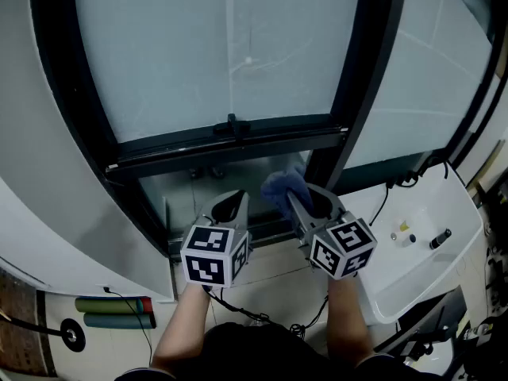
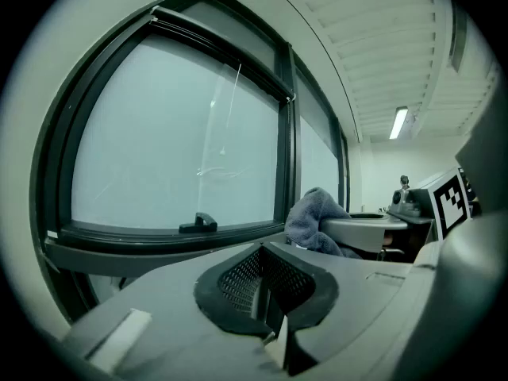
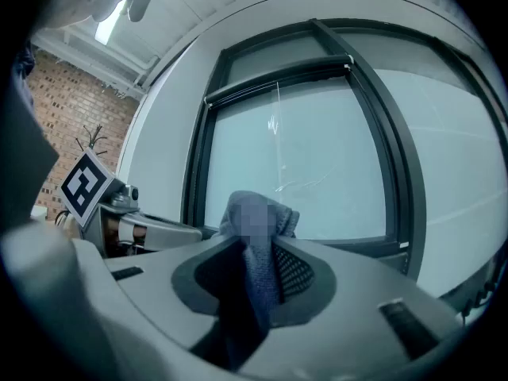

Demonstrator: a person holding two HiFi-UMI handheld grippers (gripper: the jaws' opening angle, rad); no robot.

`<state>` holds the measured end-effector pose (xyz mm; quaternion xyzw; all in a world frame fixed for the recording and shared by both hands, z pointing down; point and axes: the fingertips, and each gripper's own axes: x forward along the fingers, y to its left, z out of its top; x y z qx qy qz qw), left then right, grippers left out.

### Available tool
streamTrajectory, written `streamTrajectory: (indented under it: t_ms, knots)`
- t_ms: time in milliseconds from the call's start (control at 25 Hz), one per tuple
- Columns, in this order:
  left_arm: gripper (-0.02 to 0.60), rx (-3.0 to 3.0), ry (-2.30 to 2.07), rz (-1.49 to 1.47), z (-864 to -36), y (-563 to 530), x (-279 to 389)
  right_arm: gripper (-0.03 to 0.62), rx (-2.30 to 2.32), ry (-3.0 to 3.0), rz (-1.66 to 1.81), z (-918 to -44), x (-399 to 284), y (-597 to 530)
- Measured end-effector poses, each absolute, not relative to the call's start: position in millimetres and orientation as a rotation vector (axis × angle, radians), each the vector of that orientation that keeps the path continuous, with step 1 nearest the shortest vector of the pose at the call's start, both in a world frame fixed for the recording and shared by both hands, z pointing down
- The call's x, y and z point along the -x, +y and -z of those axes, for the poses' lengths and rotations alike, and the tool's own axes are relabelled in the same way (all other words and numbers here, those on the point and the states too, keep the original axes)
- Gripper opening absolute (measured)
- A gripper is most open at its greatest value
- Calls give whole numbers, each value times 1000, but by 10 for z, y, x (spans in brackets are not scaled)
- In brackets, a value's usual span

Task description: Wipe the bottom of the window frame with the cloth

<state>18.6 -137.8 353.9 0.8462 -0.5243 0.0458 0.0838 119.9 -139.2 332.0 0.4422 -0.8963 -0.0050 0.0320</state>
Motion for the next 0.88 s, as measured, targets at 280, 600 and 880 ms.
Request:
streamTrajectory:
  t_ms: [280,600,880]
  knots:
    - [6,-2529,-1571,-148,-3534,-1682,-276,103,-1405,-2756,21,-3265,-1374,-1724]
    - [6,-2559,-1463,-129,-3670,-2136,-256,103,-1525,-2675,11,-3326,-1381,-2177]
    - [6,-2630,-1310,-138,-3700,-2536,-238,103,-1691,-2578,41,-3225,-1414,-2588]
